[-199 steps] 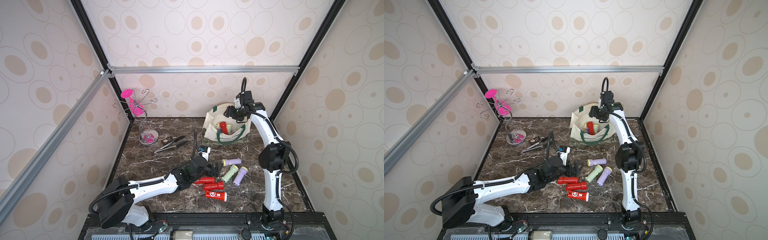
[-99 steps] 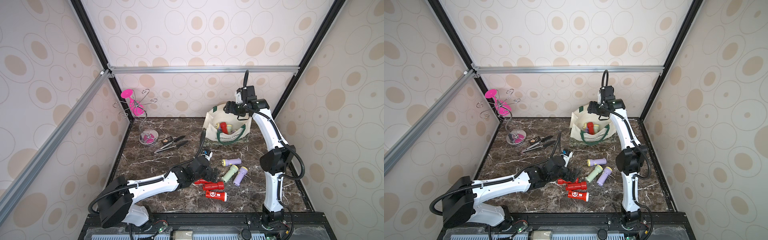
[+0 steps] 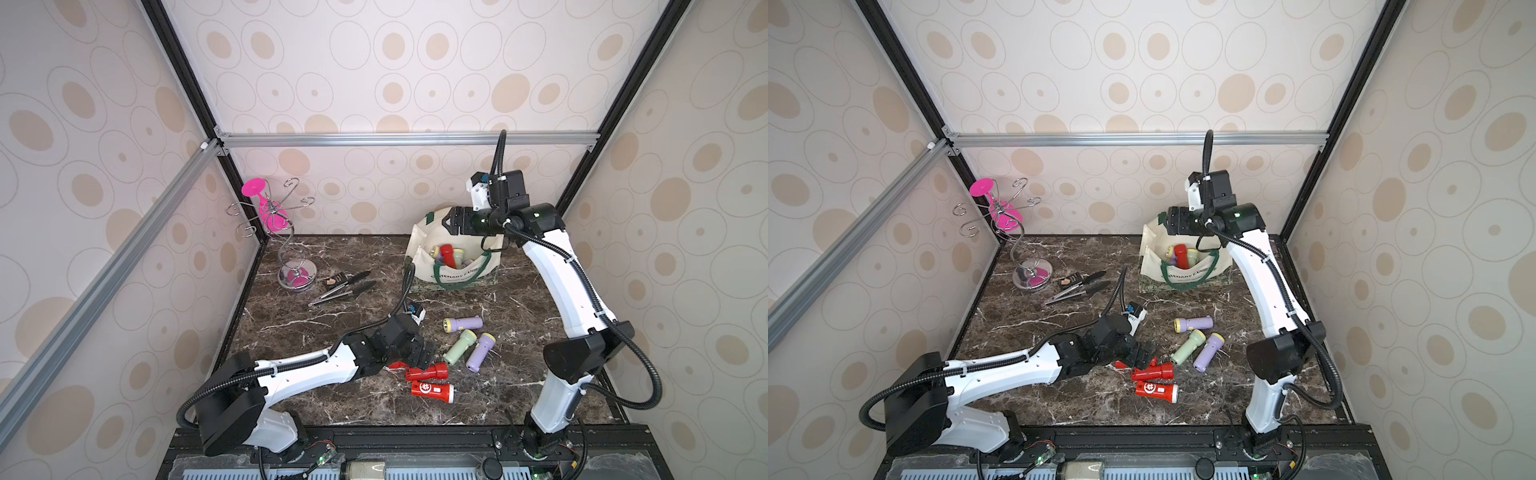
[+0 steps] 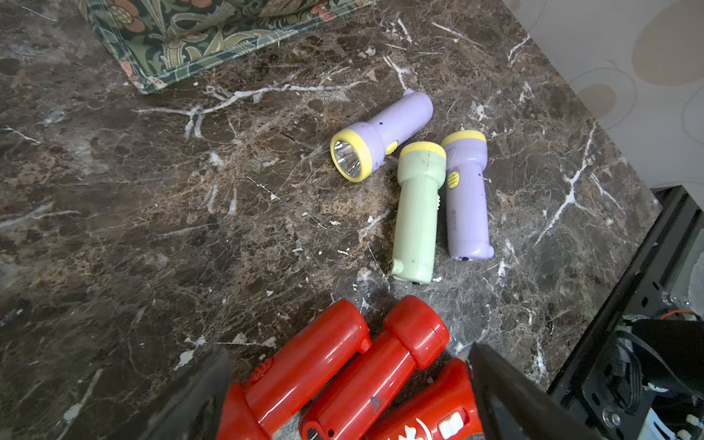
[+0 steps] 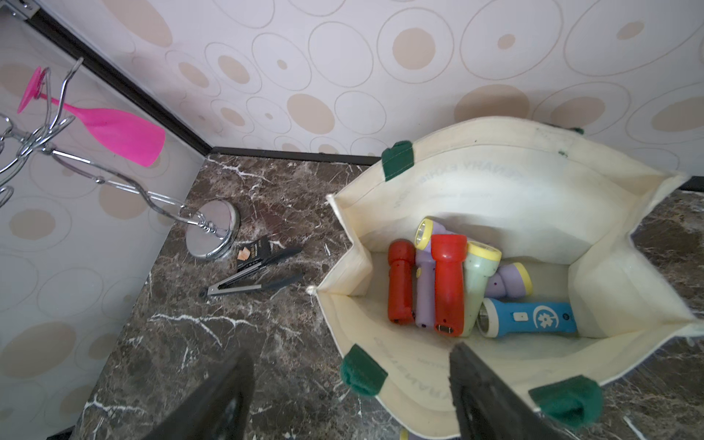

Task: Put the flashlights into the tote bags
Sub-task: Pick up the flashlight from the center of the board.

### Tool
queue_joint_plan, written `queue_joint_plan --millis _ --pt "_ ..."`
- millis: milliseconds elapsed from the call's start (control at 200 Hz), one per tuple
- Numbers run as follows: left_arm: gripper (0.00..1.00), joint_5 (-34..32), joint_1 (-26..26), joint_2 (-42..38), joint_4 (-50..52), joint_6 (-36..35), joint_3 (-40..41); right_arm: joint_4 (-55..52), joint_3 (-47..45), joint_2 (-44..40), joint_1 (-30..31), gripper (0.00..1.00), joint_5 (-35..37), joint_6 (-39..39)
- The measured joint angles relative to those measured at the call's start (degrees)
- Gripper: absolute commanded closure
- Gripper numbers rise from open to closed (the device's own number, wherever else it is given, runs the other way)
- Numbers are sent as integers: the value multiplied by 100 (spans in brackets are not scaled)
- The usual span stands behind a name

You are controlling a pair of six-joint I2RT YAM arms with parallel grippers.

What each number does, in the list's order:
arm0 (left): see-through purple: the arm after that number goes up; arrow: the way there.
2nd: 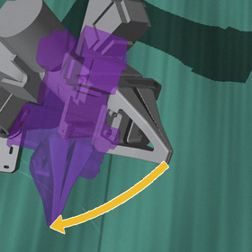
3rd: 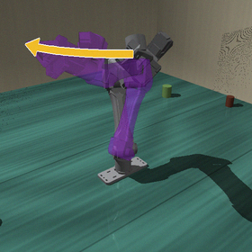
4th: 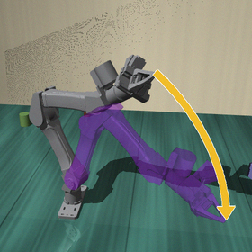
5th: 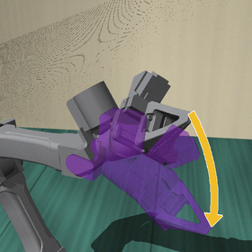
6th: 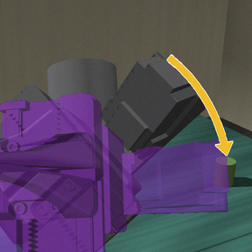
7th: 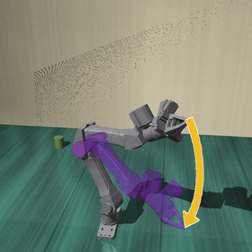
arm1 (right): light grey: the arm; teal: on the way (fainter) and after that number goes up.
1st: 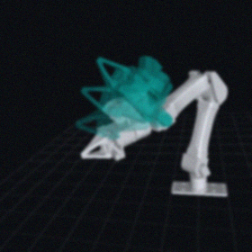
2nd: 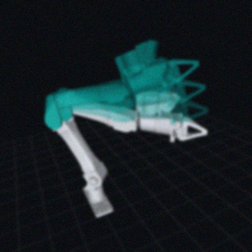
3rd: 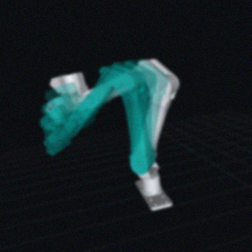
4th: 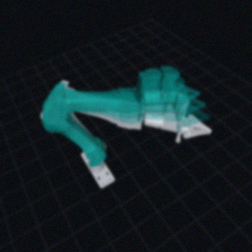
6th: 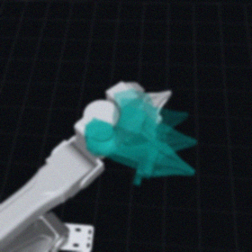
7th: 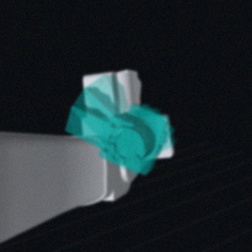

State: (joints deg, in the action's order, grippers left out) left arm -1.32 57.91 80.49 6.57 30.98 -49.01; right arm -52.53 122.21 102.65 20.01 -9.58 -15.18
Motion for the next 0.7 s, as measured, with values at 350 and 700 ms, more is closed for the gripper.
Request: queue_joint_plan --millis 350,700 --pt "5 114 0 2 157 -85 96 76 -2190 -1268 131 1 -234 -9" --pt "6 153 0 321 232 -190 153 24 -3805 -2658 136 0 -461 -63"
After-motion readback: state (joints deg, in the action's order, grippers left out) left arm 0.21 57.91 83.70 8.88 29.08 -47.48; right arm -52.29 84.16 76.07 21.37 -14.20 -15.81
